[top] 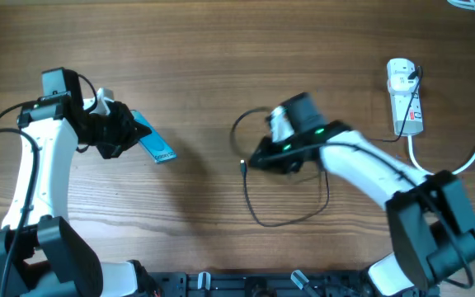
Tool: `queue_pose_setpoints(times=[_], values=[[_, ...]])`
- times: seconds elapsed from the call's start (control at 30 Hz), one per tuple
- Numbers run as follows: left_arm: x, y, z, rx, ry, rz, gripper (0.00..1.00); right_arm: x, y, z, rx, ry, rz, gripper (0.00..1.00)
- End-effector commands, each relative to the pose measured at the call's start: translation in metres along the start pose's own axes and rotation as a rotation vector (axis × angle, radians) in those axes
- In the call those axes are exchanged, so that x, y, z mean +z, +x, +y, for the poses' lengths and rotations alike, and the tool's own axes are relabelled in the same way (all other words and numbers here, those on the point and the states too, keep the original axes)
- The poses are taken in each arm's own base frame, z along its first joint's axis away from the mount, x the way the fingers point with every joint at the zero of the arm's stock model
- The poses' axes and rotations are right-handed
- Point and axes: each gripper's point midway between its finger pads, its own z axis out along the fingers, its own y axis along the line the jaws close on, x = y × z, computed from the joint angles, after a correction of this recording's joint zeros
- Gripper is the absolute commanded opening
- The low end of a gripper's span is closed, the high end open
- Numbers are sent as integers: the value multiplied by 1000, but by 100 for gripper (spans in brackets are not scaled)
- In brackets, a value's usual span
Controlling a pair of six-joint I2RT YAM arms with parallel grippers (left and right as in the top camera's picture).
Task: Plug charger to phone and switch on socket
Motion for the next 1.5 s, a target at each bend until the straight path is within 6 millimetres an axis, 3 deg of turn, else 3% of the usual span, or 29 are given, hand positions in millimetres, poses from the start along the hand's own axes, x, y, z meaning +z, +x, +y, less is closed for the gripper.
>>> queue_pose_setpoints(times=[0.0, 0.13, 0.37, 0.43, 0.5, 0.53, 0.63, 0.73, 0.8, 0.83, 0.9, 0.93, 0.97, 1.03, 1.17, 1.33, 1.4, 1.47], values=[[-9, -8, 6, 15, -17, -41, 4, 23, 13, -8, -97, 271, -83, 28], [-9, -7, 6, 15, -17, -40, 4, 27, 13, -10, -173, 501, -262, 28], [-9, -7, 5, 14, -16, -40, 4, 46, 0, -22, -197, 555, -308, 25], [-9, -7, 5, 14, -17, -40, 4, 56, 4, -29, -186, 558, -279, 20], [-9, -7, 6, 12, -17, -37, 4, 63, 9, -38, -151, 574, -257, 4], [-8, -6, 5, 10, -15, -33, 4, 62, 10, -40, -151, 581, -251, 4], [-8, -4, 2, 6, 3, -24, 4, 35, 15, -29, -175, 583, -204, 4], [-12, -4, -20, 28, 136, -7, 4, 9, 9, 23, -245, 284, -138, 4], [-15, -5, -34, 49, 214, -2, 4, -18, 1, 40, -239, 114, -122, 4], [-16, -5, -39, 59, 246, 2, 4, -32, -5, 31, -222, 97, -126, 4], [-16, -5, -40, 60, 252, 5, 4, -35, -2, 12, -211, 135, -91, 4], [-16, -5, -40, 64, 252, 4, 4, -28, 4, 7, -190, 150, -57, 8], [-16, -5, -40, 69, 252, 1, 4, -20, 10, 6, -180, 158, -32, 30], [-17, -7, -42, 76, 256, -7, 4, 2, 19, 7, -167, 194, -4, 42], [-17, -6, -41, 73, 255, -3, 4, 40, 29, -12, -162, 400, -45, 40], [-16, -3, -40, 61, 249, 9, 4, 69, 42, -65, -103, 629, -24, 41], [-16, -3, -40, 62, 249, 9, 4, 80, 46, -47, -170, 517, 45, 43], [-16, -3, -40, 62, 249, 8, 4, 68, 37, -15, -207, 462, 54, 43]])
